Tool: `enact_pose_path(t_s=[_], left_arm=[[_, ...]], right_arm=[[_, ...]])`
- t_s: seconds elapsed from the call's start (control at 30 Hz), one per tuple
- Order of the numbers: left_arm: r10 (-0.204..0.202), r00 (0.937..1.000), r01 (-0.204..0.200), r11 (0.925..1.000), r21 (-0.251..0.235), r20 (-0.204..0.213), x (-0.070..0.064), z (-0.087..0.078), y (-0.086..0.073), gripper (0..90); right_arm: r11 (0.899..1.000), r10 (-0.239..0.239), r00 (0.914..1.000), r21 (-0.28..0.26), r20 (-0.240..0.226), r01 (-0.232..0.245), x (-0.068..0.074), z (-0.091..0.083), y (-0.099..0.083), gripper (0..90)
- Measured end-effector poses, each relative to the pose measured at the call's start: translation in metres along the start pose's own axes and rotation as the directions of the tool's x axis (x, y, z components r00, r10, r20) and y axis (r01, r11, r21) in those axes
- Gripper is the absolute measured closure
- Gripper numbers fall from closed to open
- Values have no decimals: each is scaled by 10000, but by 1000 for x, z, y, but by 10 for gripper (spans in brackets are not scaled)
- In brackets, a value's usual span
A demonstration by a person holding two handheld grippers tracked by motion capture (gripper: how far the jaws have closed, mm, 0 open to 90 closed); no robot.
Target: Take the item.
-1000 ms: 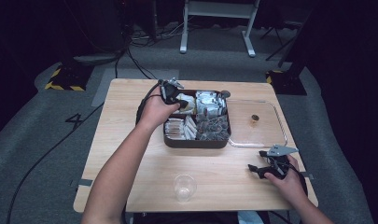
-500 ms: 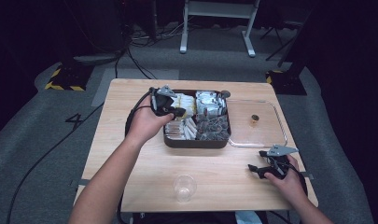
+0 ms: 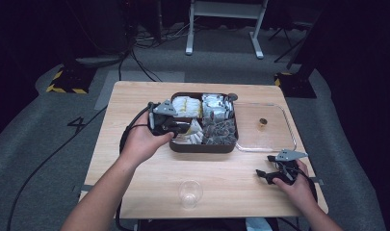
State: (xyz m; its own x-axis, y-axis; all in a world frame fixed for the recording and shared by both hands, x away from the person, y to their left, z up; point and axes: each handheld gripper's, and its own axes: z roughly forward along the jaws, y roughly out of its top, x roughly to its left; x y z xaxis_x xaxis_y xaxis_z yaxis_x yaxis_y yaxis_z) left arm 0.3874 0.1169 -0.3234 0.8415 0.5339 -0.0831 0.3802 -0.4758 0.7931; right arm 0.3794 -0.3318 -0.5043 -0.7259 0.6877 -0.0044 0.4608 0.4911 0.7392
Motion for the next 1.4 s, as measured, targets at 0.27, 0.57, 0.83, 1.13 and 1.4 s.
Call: enact_pose_path(t_s=[0.27,0.57,0.83,1.13,1.4], left_arm=[[165,9994,-161,9998,-134,316,-23,-8,-12,899],[50,9970,-36,9998,-185,769,-44,-3,-28,899],[293,9949,-259,9990,-370,968,-66,-1,-36,899],[257,9923,-189,9982,-568,1213,-85,7,-49,899],[128,9895,-44,9983,-584,1441,-91,14,-62,899]], right_arm=[[10000,70,9999,-6,96,-70,1,0,0,171],[10000,80,9999,-6,110,-80,1,0,0,171],[10000,81,9999,-6,110,-81,1,0,0,171],[10000,85,9999,-5,110,-84,1,0,0,171],[10000,86,9999,-6,111,-86,1,0,0,171]])
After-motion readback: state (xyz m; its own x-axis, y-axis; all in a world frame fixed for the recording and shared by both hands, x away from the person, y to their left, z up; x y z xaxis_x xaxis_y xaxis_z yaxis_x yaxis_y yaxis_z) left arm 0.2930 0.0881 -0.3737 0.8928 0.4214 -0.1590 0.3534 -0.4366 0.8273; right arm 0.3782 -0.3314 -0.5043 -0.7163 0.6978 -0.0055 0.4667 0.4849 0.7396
